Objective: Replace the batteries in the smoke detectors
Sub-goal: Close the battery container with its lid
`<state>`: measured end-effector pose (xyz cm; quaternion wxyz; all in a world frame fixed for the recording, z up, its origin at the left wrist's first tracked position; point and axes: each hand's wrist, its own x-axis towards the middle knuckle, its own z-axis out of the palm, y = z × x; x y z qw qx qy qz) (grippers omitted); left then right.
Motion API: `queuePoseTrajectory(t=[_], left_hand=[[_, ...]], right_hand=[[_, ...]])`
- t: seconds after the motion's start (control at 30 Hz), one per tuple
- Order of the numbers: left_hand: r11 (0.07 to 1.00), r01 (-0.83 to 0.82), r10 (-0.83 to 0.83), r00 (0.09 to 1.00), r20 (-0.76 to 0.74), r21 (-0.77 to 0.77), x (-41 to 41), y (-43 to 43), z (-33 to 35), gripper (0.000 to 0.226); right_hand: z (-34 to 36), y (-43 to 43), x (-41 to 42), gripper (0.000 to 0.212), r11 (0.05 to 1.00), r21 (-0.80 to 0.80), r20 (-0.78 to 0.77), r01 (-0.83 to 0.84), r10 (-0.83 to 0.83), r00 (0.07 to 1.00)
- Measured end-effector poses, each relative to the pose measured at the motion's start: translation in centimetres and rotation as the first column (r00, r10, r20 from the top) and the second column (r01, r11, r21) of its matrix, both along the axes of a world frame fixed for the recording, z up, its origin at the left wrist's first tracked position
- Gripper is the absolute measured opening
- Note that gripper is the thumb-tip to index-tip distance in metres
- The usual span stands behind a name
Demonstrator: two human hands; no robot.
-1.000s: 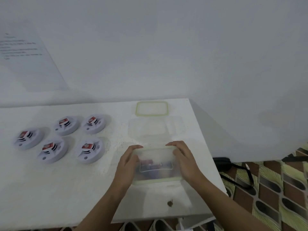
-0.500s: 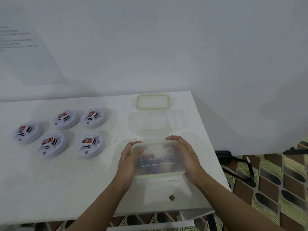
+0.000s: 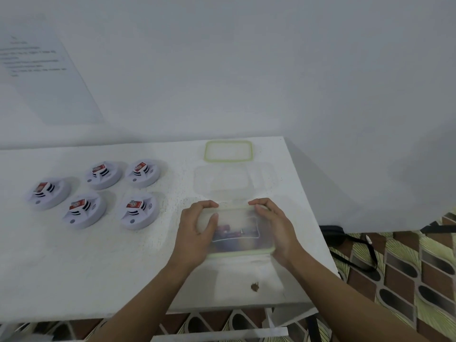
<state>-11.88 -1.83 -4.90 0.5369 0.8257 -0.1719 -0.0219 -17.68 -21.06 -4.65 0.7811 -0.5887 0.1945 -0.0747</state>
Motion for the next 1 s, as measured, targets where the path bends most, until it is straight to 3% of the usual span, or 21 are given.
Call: queuePoseTrajectory(t=[0.1, 0.2, 0.3, 0.5, 0.73, 1.0], left_hand=[[0.981, 0.092, -0.114, 0.986, 0.121, 0.169, 0.0, 0.5, 0.9, 0.032], [0.874, 0.292, -0.355, 0.93, 0.1, 0.389, -0.2, 2.0, 1.6, 0.07], [0.796, 0.375, -0.454, 0.889, 0.06, 0.474, -0.6, 3.4, 1.6, 0.1], [0.833, 0.309, -0.409, 0.902, 0.135, 0.459, -0.3, 3.3, 1.4, 0.099], [0.834, 0.28, -0.407, 0.894, 0.186, 0.475, 0.0, 3.0, 0.8, 0.091], [0.795, 0.392, -0.463, 0.885, 0.044, 0.462, -0.1, 3.6, 2.1, 0.09]], right_hand=[[0.3, -0.1, -0.1, 0.016, 0.994, -0.108, 0.0, -0.01, 0.01, 1.0], [0.3, -0.3, -0.1, 0.016, 0.976, -0.216, 0.02, -0.016, 0.021, 1.0], [0.5, -0.2, -0.2, 0.016, 0.937, -0.348, 0.048, -0.006, 0.025, 0.999], [0.3, -0.5, 0.1, 0.015, 0.855, -0.518, 0.016, -0.034, 0.05, 0.999], [0.6, -0.1, 0.3, 0.016, 0.83, -0.558, 0.018, -0.017, 0.032, 0.999], [1.3, -0.2, 0.0, 0.015, 0.706, -0.707, 0.011, -0.036, 0.062, 0.998]])
